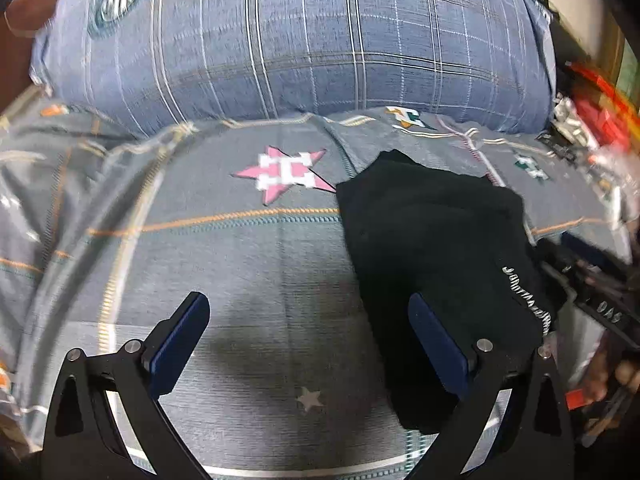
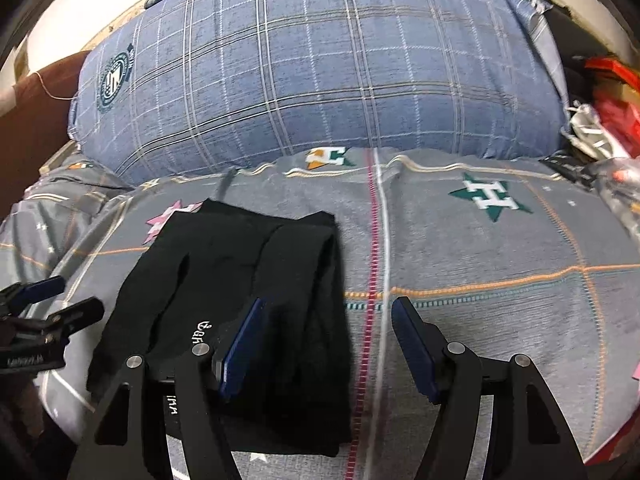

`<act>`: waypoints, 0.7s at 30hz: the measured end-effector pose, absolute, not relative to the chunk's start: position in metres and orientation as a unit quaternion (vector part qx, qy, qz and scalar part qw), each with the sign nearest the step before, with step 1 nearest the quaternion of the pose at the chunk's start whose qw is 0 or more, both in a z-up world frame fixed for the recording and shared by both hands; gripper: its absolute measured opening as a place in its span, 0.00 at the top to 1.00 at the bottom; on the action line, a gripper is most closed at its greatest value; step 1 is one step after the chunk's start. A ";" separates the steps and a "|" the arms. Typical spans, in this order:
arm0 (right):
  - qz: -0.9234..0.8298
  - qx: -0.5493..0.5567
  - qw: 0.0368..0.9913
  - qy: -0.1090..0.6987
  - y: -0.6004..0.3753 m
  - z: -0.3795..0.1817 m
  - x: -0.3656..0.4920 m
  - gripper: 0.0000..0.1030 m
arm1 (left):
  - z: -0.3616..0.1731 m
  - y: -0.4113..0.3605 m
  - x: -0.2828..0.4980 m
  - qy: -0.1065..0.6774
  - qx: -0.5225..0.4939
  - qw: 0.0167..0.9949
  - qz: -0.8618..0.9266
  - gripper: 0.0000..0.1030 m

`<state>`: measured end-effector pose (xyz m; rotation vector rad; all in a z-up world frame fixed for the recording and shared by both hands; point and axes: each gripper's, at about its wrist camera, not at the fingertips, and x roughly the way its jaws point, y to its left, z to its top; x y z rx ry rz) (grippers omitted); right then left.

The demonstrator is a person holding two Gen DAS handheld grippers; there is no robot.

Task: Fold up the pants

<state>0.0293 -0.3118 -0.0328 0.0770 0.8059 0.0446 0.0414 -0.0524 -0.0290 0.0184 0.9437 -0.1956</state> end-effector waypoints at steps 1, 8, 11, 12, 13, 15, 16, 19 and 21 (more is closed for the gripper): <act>0.027 0.042 0.916 0.397 -0.313 -0.035 0.032 0.30 | -0.031 -0.051 0.044 0.462 -0.005 0.881 -0.104 0.02; 0.040 0.088 0.902 0.421 -0.325 -0.049 0.048 0.29 | -0.043 -0.057 0.060 0.498 -0.060 0.850 -0.162 0.02; 0.054 0.111 0.901 0.416 -0.333 -0.050 0.053 0.29 | -0.045 -0.060 0.063 0.499 -0.079 0.840 -0.196 0.02; 0.058 0.117 0.900 0.417 -0.334 -0.051 0.056 0.29 | -0.046 -0.061 0.063 0.501 -0.083 0.836 -0.209 0.02; 0.064 0.125 0.896 0.421 -0.336 -0.054 0.059 0.29 | -0.046 -0.063 0.062 0.501 -0.090 0.831 -0.224 0.02; 0.078 0.147 0.889 0.426 -0.339 -0.058 0.065 0.29 | -0.044 -0.065 0.058 0.494 -0.097 0.827 -0.249 0.02; 0.084 0.158 0.886 0.427 -0.341 -0.059 0.068 0.29 | -0.044 -0.066 0.057 0.491 -0.097 0.826 -0.259 0.02; 0.089 0.167 0.879 0.437 -0.343 -0.064 0.073 0.28 | -0.046 -0.072 0.058 0.492 -0.092 0.820 -0.277 0.02; 0.093 0.181 0.875 0.440 -0.345 -0.066 0.074 0.27 | -0.051 -0.076 0.061 0.502 -0.093 0.813 -0.280 0.02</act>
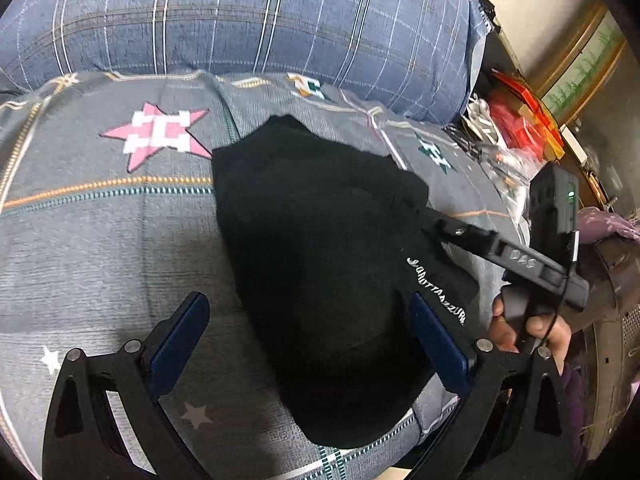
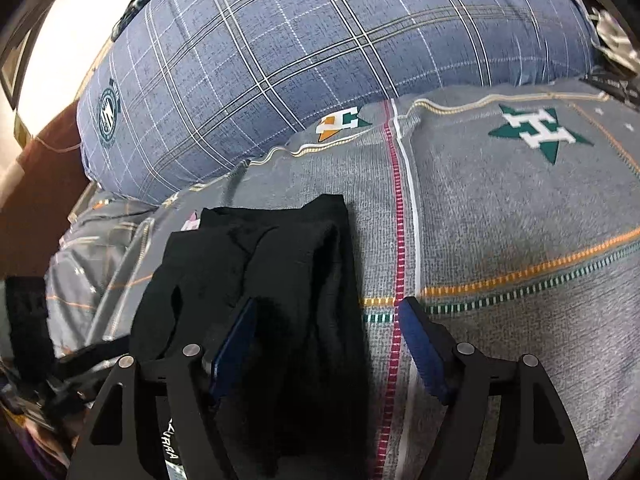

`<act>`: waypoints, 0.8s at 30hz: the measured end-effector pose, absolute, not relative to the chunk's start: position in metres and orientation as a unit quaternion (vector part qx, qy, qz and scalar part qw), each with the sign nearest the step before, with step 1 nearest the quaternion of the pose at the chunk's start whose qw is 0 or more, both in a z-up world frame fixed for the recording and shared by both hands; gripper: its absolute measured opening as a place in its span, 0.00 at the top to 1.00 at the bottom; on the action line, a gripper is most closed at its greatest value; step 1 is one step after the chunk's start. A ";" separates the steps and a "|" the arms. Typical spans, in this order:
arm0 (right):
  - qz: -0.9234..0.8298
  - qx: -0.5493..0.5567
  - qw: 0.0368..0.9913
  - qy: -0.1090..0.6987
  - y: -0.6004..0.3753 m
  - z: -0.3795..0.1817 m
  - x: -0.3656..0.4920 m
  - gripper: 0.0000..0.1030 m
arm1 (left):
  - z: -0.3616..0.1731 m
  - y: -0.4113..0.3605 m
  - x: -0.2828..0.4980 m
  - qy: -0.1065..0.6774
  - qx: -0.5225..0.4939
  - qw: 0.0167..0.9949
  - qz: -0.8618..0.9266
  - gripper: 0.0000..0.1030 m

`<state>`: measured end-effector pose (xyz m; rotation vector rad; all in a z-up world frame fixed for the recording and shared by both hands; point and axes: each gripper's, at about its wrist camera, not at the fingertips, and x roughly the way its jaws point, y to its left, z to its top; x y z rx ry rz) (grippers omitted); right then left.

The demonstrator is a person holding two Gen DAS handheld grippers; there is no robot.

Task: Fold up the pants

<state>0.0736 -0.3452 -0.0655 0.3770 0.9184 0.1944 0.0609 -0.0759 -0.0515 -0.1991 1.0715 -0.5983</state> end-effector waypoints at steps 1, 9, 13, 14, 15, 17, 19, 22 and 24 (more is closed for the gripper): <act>0.099 0.187 0.872 0.442 -0.346 -0.066 0.074 0.27 | -0.053 -0.077 0.063 0.507 -0.097 0.808 -0.284 0.02; 0.168 0.208 0.847 0.460 -0.337 -0.070 0.071 0.26 | -0.056 -0.084 0.070 0.526 -0.109 0.785 -0.307 0.02; 0.170 0.227 0.843 0.457 -0.341 -0.071 0.073 0.26 | -0.056 -0.093 0.070 0.529 -0.098 0.784 -0.309 0.02; 0.170 0.228 0.844 0.455 -0.341 -0.072 0.075 0.25 | -0.056 -0.094 0.070 0.528 -0.098 0.785 -0.309 0.02; 0.169 0.229 0.845 0.452 -0.340 -0.072 0.075 0.25 | -0.056 -0.094 0.070 0.527 -0.102 0.785 -0.308 0.02; 0.170 0.230 0.847 0.448 -0.339 -0.073 0.076 0.26 | -0.056 -0.092 0.071 0.526 -0.113 0.785 -0.306 0.02; 0.171 0.228 0.849 0.445 -0.338 -0.073 0.075 0.35 | -0.054 -0.090 0.070 0.521 -0.123 0.787 -0.306 0.02; 0.175 0.236 0.845 0.447 -0.338 -0.074 0.074 0.55 | -0.047 -0.090 0.066 0.505 -0.116 0.799 -0.307 0.07; 0.176 0.226 0.850 0.442 -0.336 -0.070 0.071 0.62 | -0.039 -0.093 0.062 0.493 -0.104 0.807 -0.310 0.11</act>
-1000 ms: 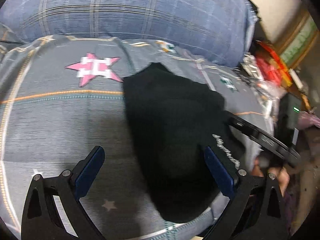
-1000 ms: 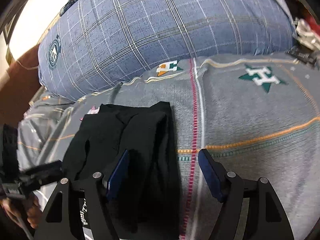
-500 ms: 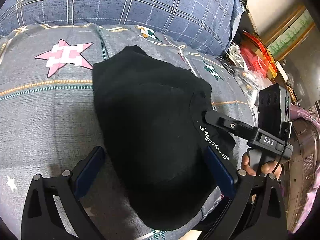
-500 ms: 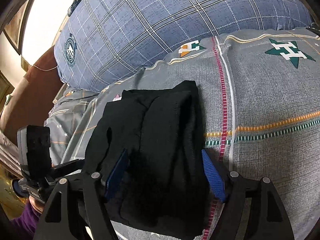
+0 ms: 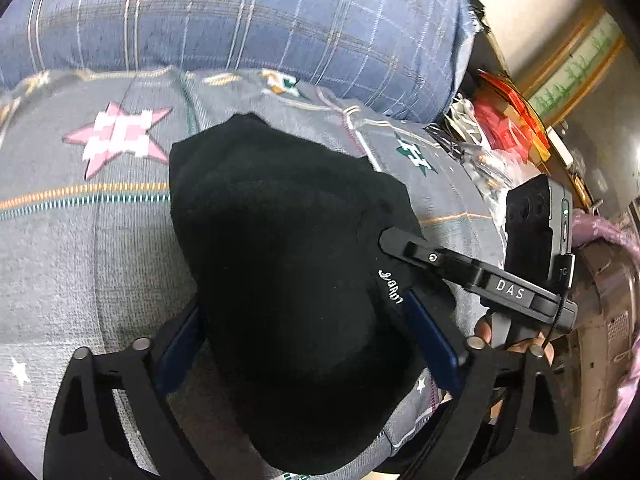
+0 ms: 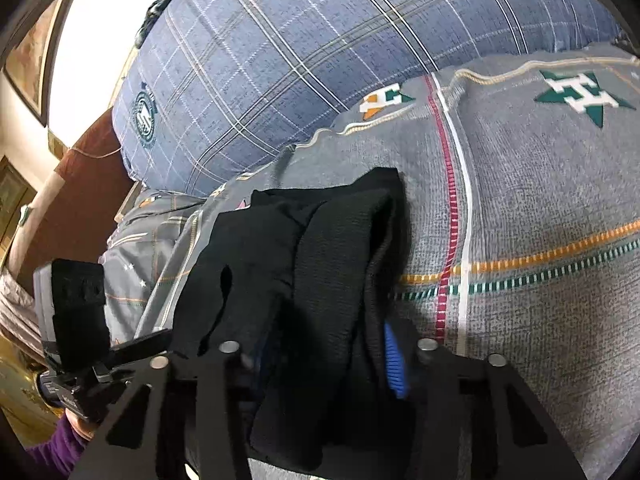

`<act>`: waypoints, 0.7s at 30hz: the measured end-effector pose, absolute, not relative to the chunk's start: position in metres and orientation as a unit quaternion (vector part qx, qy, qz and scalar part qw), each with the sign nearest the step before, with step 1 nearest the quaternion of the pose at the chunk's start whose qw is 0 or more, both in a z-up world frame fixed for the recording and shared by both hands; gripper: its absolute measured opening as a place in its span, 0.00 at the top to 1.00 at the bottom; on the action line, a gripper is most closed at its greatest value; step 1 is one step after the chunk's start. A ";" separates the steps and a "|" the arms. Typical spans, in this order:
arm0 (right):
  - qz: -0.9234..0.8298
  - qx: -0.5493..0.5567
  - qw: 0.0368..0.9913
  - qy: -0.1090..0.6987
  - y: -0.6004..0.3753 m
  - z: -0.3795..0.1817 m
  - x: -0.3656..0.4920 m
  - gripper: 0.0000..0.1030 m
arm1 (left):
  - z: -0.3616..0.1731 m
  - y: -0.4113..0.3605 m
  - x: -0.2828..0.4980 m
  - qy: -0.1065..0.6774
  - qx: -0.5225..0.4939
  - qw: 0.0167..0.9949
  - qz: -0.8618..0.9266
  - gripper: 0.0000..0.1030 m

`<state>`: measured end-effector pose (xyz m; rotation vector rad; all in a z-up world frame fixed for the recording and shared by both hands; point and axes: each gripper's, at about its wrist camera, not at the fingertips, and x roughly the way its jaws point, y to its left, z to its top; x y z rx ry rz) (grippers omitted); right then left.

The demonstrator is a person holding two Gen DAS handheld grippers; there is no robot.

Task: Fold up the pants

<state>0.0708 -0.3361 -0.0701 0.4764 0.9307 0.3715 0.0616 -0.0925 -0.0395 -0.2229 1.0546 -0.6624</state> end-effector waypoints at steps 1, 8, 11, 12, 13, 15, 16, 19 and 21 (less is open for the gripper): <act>0.177 0.217 0.854 0.438 -0.334 -0.066 0.068 0.63 | -0.036 -0.095 0.060 0.490 -0.101 0.807 -0.315 0.13; 0.182 0.180 0.873 0.415 -0.328 -0.049 0.050 0.68 | -0.019 -0.096 0.053 0.468 -0.099 0.815 -0.327 0.33; 0.186 0.176 0.881 0.399 -0.330 -0.042 0.043 0.68 | -0.015 -0.100 0.050 0.460 -0.098 0.818 -0.331 0.39; 0.187 0.175 0.883 0.393 -0.330 -0.039 0.041 0.68 | -0.013 -0.101 0.048 0.457 -0.095 0.820 -0.332 0.41; 0.190 0.172 0.887 0.385 -0.330 -0.036 0.039 0.68 | -0.011 -0.102 0.047 0.453 -0.094 0.821 -0.334 0.44; 0.198 0.166 0.893 0.370 -0.330 -0.030 0.034 0.69 | -0.006 -0.102 0.044 0.443 -0.092 0.826 -0.337 0.46; 0.202 0.162 0.896 0.361 -0.328 -0.027 0.032 0.69 | -0.004 -0.102 0.042 0.439 -0.092 0.828 -0.337 0.46; 0.217 0.159 0.902 0.338 -0.325 -0.019 0.027 0.69 | 0.003 -0.098 0.041 0.426 -0.094 0.835 -0.335 0.46; 0.224 0.159 0.906 0.324 -0.322 -0.014 0.026 0.69 | 0.008 -0.092 0.042 0.421 -0.100 0.837 -0.334 0.46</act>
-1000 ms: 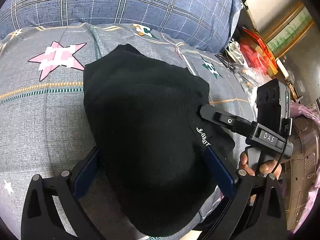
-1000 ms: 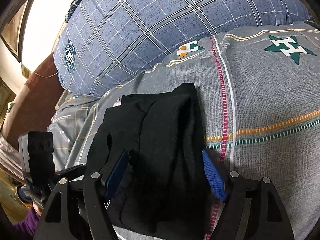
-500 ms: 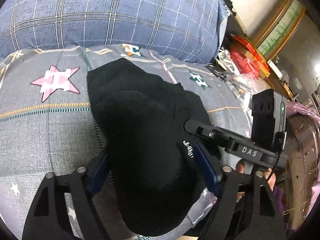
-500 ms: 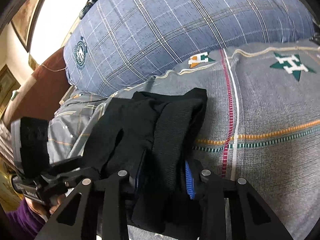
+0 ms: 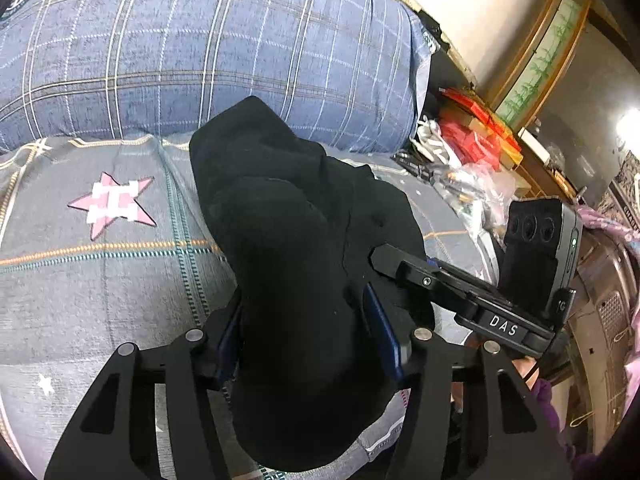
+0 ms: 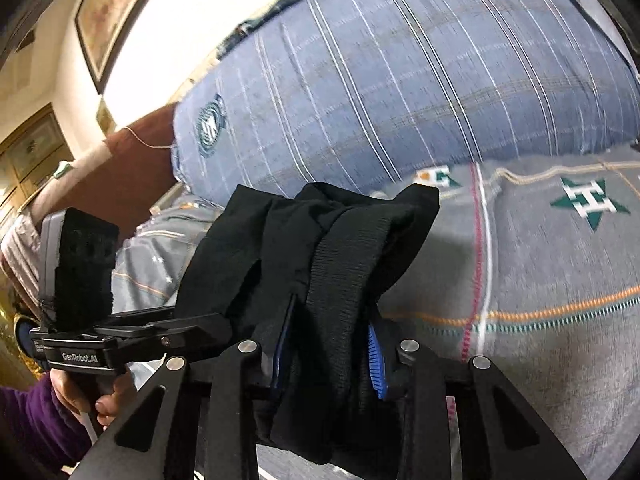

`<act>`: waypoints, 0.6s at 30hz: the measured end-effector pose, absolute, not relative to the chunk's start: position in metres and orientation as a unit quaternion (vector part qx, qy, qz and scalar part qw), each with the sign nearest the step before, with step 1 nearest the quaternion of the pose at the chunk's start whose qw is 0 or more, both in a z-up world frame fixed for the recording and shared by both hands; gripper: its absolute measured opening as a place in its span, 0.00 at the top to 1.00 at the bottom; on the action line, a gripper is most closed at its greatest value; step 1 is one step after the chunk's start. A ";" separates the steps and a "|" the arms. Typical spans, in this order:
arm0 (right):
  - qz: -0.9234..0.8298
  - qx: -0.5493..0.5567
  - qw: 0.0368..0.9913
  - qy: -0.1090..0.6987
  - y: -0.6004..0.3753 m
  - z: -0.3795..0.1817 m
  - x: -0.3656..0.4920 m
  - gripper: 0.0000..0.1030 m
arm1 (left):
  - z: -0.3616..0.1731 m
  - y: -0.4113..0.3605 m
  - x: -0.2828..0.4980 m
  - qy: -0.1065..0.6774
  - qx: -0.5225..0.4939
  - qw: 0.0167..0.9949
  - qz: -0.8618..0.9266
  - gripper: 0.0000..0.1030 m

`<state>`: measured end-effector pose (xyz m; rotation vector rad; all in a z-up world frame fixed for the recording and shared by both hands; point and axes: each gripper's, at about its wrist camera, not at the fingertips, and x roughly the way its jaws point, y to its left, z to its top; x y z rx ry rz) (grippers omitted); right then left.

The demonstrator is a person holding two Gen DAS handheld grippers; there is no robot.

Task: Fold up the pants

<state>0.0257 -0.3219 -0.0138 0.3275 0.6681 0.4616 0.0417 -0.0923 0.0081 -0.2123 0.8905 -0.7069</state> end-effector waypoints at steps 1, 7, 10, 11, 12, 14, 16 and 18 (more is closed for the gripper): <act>0.225 0.159 0.907 0.319 -0.320 -0.012 0.026 0.69 | 0.011 -0.088 0.042 0.417 -0.105 0.839 -0.332 0.48; 0.239 0.170 0.911 0.289 -0.302 0.001 0.034 0.69 | 0.034 -0.065 0.044 0.388 -0.107 0.861 -0.312 0.48; 0.248 0.174 0.912 0.277 -0.286 0.006 0.044 0.69 | 0.041 -0.055 0.050 0.377 -0.099 0.875 -0.286 0.48; 0.250 0.176 0.911 0.277 -0.280 0.006 0.048 0.69 | 0.041 -0.051 0.053 0.375 -0.095 0.879 -0.277 0.48; 0.252 0.179 0.909 0.280 -0.275 0.005 0.053 0.69 | 0.040 -0.046 0.055 0.374 -0.095 0.883 -0.268 0.48; 0.252 0.183 0.905 0.291 -0.262 0.002 0.065 0.69 | 0.036 -0.034 0.062 0.375 -0.101 0.886 -0.253 0.48; 0.251 0.187 0.900 0.303 -0.249 -0.003 0.077 0.69 | 0.028 -0.023 0.069 0.383 -0.106 0.887 -0.233 0.48; 0.250 0.194 0.894 0.316 -0.239 -0.009 0.088 0.69 | 0.015 -0.014 0.078 0.393 -0.108 0.887 -0.216 0.48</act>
